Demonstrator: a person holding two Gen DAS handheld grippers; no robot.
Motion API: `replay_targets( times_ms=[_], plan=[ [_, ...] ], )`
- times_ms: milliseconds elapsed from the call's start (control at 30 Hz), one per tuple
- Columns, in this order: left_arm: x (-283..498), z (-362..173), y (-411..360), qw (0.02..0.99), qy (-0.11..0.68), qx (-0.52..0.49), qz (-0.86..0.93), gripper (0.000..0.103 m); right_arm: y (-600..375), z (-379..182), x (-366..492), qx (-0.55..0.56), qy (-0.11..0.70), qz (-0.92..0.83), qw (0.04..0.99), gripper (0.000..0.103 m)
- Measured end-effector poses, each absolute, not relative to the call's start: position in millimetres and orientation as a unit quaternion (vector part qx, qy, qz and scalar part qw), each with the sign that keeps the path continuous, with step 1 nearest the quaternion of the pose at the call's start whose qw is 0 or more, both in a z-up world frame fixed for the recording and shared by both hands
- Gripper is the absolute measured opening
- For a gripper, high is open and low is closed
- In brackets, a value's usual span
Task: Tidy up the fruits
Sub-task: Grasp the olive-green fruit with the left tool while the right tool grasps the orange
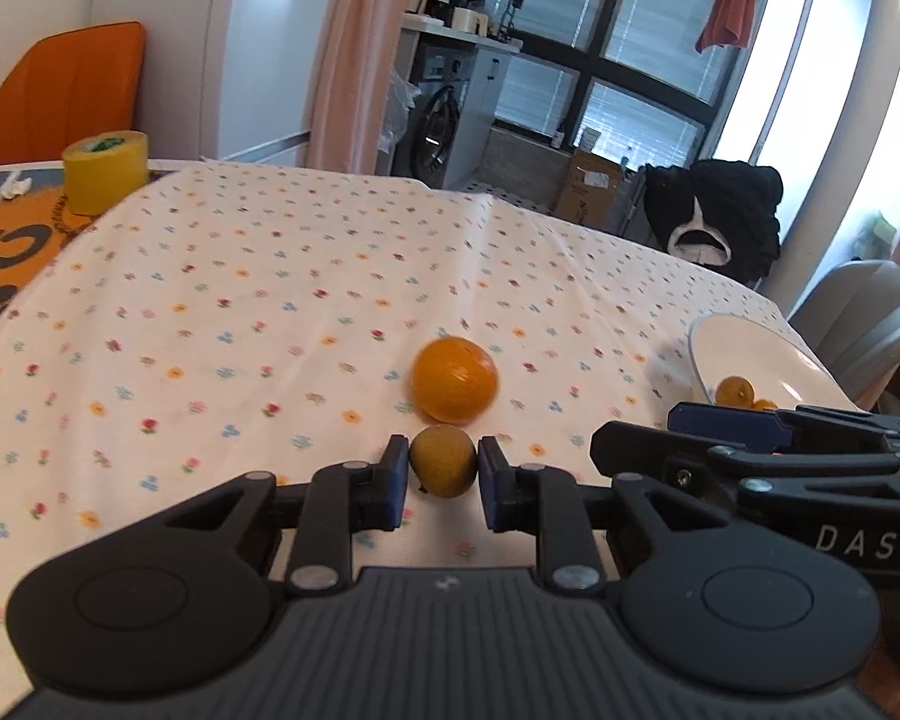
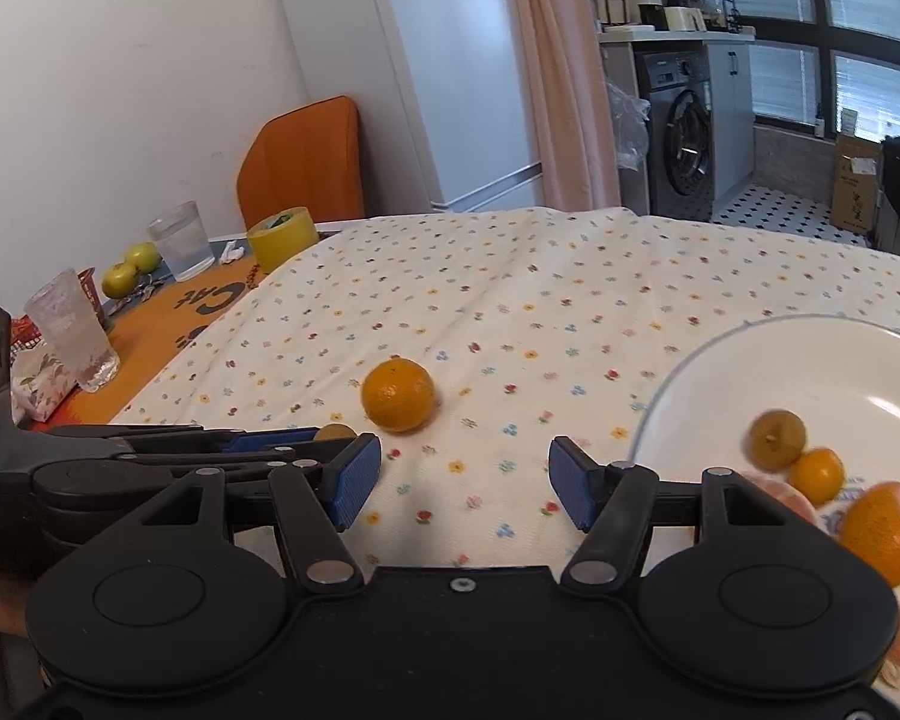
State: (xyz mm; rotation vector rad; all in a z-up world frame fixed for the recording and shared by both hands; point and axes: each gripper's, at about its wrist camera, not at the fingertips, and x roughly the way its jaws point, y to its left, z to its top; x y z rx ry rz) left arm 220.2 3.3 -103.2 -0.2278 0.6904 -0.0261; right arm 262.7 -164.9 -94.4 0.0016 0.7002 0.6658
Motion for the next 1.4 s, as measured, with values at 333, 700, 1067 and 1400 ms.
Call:
replay_targets(
  times_ms=[333, 700, 1067, 1400],
  plan=[
    [208, -94, 27, 0.937, 0.327, -0.118, 0.023, 0.023, -141, -93, 271, -0.017, 0.333, 0.342, 0.879, 0.077],
    [194, -88, 57, 0.937, 0.318, -0.127, 0.071, 0.023, -117, -99, 285, -0.042, 0.339, 0.348, 0.873, 0.072],
    [187, -85, 75, 0.935, 0.314, -0.128, 0.108, 0.023, -90, -102, 291, -0.064, 0.338, 0.351, 0.871, 0.07],
    [184, -77, 79, 0.937, 0.306, -0.127, 0.114, 0.023, -79, -103, 297, -0.072, 0.342, 0.351, 0.869, 0.034]
  ],
)
